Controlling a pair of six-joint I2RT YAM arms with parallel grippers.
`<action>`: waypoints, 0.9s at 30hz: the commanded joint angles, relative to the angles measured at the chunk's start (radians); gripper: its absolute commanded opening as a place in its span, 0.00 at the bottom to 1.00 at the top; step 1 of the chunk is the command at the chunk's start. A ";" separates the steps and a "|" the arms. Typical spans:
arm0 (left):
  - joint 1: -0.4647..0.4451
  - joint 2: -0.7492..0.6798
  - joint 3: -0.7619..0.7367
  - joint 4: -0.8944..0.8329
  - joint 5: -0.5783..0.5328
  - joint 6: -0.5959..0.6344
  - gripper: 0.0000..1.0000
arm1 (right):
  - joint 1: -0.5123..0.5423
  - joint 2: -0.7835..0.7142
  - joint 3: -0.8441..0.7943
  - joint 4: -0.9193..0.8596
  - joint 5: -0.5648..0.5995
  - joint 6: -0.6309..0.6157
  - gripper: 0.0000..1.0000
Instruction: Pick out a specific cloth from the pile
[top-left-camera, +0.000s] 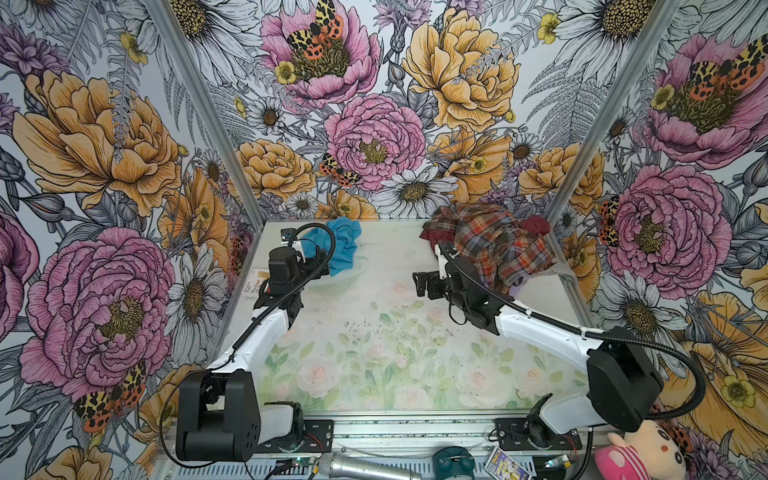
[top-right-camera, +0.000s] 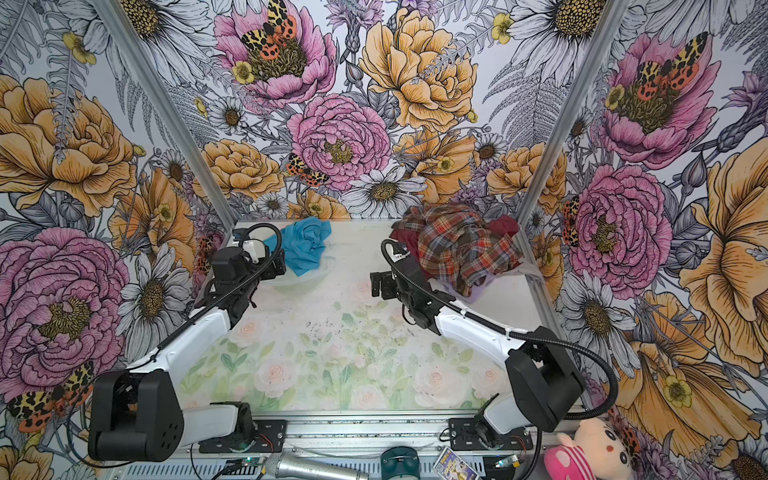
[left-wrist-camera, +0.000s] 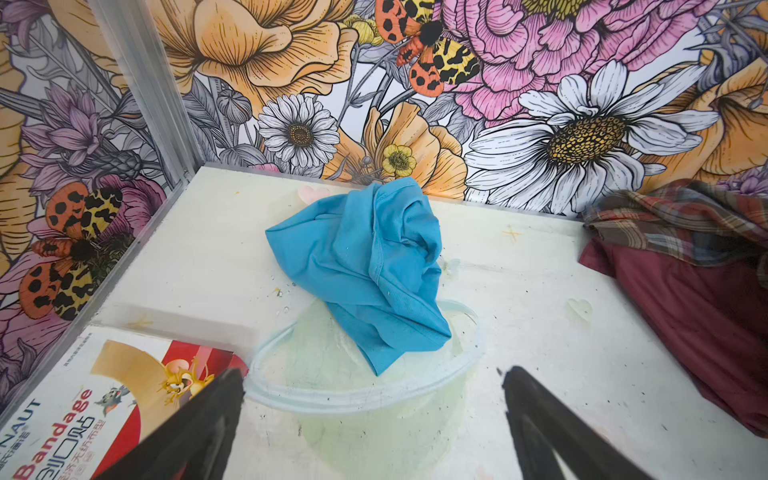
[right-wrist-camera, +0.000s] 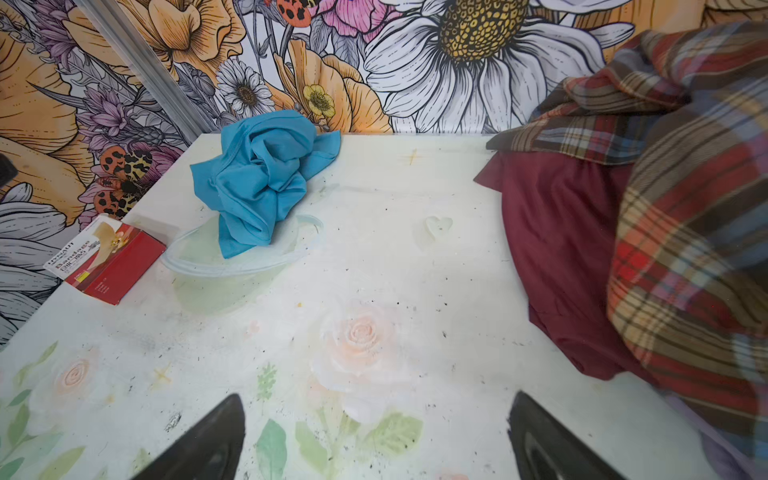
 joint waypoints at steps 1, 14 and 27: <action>-0.010 -0.020 -0.044 0.087 -0.079 0.011 0.99 | -0.025 -0.111 0.037 -0.140 0.081 -0.079 0.99; -0.039 -0.023 -0.189 0.276 -0.264 0.011 0.99 | -0.239 -0.463 -0.067 -0.166 0.165 -0.282 0.99; 0.104 0.089 -0.269 0.461 -0.070 0.033 0.99 | -0.519 -0.514 -0.351 0.089 0.049 -0.251 0.99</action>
